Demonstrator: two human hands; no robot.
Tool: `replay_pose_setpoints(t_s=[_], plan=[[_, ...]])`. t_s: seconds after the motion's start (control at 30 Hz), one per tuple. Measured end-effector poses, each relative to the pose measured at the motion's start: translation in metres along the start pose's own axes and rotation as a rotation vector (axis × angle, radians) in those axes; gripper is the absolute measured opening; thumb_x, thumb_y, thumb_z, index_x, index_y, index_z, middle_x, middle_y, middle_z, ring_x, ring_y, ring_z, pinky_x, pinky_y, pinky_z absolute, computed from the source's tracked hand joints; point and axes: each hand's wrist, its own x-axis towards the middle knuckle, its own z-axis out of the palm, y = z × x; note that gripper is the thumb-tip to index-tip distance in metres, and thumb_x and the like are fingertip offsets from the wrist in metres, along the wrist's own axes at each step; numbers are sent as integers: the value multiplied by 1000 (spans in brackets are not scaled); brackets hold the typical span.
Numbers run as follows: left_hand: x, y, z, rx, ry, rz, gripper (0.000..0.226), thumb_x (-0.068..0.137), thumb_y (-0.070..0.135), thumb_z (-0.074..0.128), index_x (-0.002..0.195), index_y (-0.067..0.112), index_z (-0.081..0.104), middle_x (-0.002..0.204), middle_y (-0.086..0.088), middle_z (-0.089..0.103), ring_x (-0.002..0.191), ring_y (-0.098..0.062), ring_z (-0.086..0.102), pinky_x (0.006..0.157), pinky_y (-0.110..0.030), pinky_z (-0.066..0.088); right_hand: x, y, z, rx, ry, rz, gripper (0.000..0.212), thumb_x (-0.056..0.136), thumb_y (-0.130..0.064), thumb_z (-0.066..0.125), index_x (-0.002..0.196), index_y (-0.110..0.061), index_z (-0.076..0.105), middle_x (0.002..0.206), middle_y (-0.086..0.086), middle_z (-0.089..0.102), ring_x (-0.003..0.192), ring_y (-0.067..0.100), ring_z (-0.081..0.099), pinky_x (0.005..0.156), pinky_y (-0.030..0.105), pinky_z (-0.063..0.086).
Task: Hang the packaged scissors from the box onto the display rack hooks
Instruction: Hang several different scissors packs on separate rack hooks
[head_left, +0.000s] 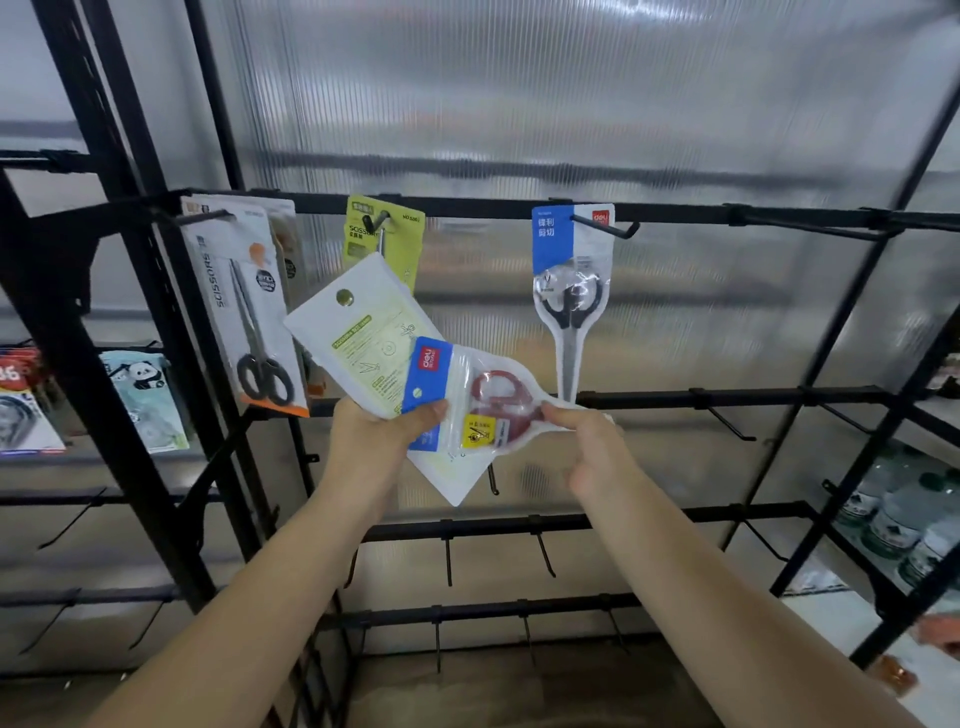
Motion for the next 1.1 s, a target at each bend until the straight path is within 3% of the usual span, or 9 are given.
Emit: replay_pose_setpoints(t_s=[0.1, 0.17, 0.2, 0.27, 0.37, 0.5, 0.67, 0.83, 1.1], plan=[[-1, 2, 5, -17, 36, 25, 44, 78, -9, 66, 91, 32, 56, 85, 13, 66, 68, 2, 67, 58, -18, 56, -2, -3, 6, -41, 157, -193, 112, 49, -36, 91, 141, -8, 34, 141, 9, 39, 121, 24, 44, 96, 42, 43], [1, 4, 7, -23, 41, 53, 44, 77, -10, 66, 95, 29, 56, 88, 12, 67, 71, 2, 67, 58, -18, 56, -7, -8, 5, -182, 211, -293, 124, 55, -35, 90, 149, -12, 13, 155, 8, 14, 138, 28, 24, 112, 45, 29], [2, 6, 7, -16, 32, 65, 44, 77, -11, 66, 96, 28, 57, 87, 13, 68, 72, 1, 68, 58, -19, 55, -10, -10, 4, -280, 226, -343, 114, 66, -27, 85, 150, -11, 10, 157, 7, 7, 141, 29, 19, 113, 44, 27], [2, 8, 6, 13, -2, 80, 42, 77, -11, 66, 92, 27, 58, 78, 19, 70, 73, 2, 67, 60, -19, 55, -17, -13, -1, -413, 142, -439, 85, 79, -19, 74, 146, -14, 24, 150, 7, 22, 132, 25, 37, 100, 37, 44], [1, 9, 8, 63, -53, 90, 39, 77, -11, 67, 90, 25, 61, 76, 21, 71, 75, 2, 67, 64, -20, 56, -41, -18, 2, -351, -217, -456, 37, 89, -21, 63, 124, -13, 53, 119, 5, 56, 81, 5, 66, 58, 14, 52], [-1, 10, 14, 82, -98, 98, 34, 75, -10, 69, 99, 14, 64, 91, 9, 72, 82, -5, 69, 66, -21, 56, -53, -17, 15, -474, -445, -520, 27, 86, -26, 67, 104, -8, 62, 100, 11, 70, 88, 25, 69, 80, 38, 57], [-6, 8, 17, 35, -131, 99, 41, 67, 8, 73, 105, 18, 63, 104, 3, 72, 95, -16, 68, 76, -31, 57, -53, -14, 16, -533, -357, -605, 22, 86, -24, 66, 103, -11, 62, 99, 6, 70, 88, 20, 69, 81, 39, 57], [-7, 12, 22, -30, -138, 94, 41, 78, 3, 66, 115, 17, 58, 109, 4, 68, 93, -12, 69, 67, -24, 56, -54, -16, 14, -433, -284, -689, 15, 85, -20, 67, 96, -11, 64, 89, 2, 70, 76, 11, 69, 66, 23, 57], [-11, 16, 20, -71, -112, 46, 35, 74, 19, 64, 109, 21, 62, 106, 7, 72, 95, -15, 69, 67, -30, 58, -50, -28, 1, -319, -142, -672, 11, 85, -19, 67, 93, -12, 65, 88, 5, 71, 77, 18, 71, 69, 32, 58]])
